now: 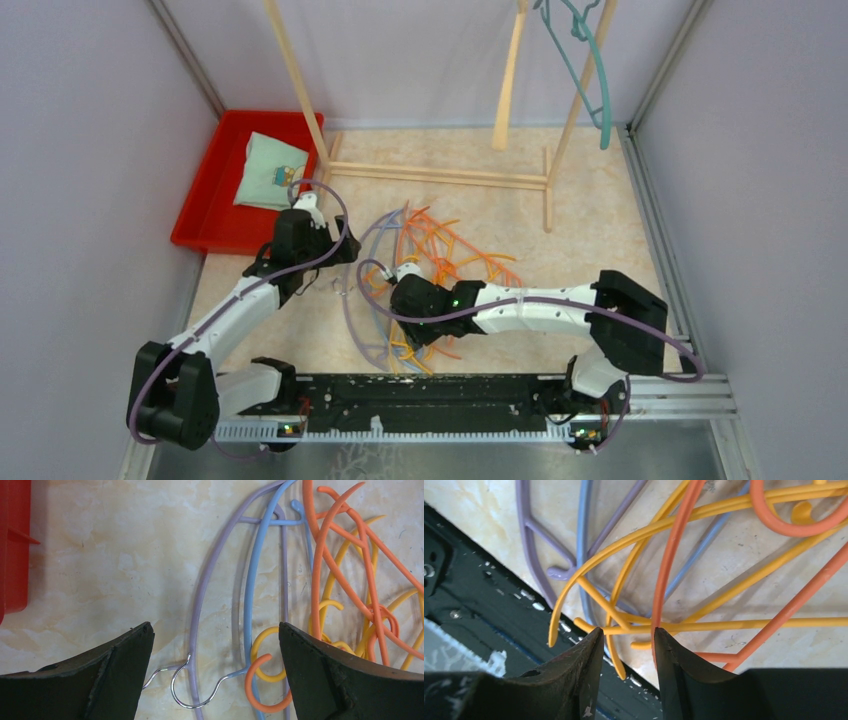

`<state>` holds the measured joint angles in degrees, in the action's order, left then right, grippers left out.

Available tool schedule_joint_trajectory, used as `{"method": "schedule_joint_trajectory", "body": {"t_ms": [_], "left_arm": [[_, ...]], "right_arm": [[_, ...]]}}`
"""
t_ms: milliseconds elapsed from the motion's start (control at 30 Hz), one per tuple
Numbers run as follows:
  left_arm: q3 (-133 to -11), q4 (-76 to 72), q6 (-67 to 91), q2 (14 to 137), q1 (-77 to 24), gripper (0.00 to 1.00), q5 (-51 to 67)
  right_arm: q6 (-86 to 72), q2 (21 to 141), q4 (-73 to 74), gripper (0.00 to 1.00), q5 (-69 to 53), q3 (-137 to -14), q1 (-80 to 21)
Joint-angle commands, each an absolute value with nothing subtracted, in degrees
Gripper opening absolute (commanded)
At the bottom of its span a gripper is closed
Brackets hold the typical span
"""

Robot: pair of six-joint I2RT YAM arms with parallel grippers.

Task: Organize the hangers

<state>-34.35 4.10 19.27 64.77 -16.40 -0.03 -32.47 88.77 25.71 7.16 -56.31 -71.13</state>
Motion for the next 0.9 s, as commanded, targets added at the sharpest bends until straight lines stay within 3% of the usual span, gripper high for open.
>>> {"method": "schedule_joint_trajectory", "body": {"t_ms": [0, 300, 333, 400, 433, 667, 867], "left_arm": [[-33.6, 4.3, 19.5, 62.7, -16.2, 1.0, 1.7], [-32.7, 4.6, 19.3, 61.6, -16.1, 1.0, 1.7], [-32.7, 4.8, 19.2, 61.4, -16.0, 1.0, 1.6], [-32.9, 5.1, 19.0, 61.1, -16.1, 1.0, 1.2], [-32.9, 5.2, 19.0, 61.0, -16.0, 1.0, 1.1], [-33.0, 5.8, 18.7, 59.2, -16.1, 1.0, -0.3], [-33.3, 7.4, 20.0, 55.1, -15.9, 1.0, -5.8]], "right_arm": [[-30.9, 90.8, 23.3, 0.41, 11.2, -59.7, -71.4], [-30.5, 94.2, 21.1, 0.35, 11.2, -57.2, -71.4], [-30.5, 94.2, 21.6, 0.3, 11.4, -57.5, -71.3], [-30.4, 94.2, 23.0, 0.07, 11.9, -58.6, -71.4], [-30.3, 93.9, 23.8, 0.0, 12.3, -59.2, -71.4], [-31.8, 83.6, 33.4, 0.0, 19.7, -63.7, -71.3], [-38.5, 70.0, 40.3, 0.0, 17.1, -63.1, -68.3]]}}
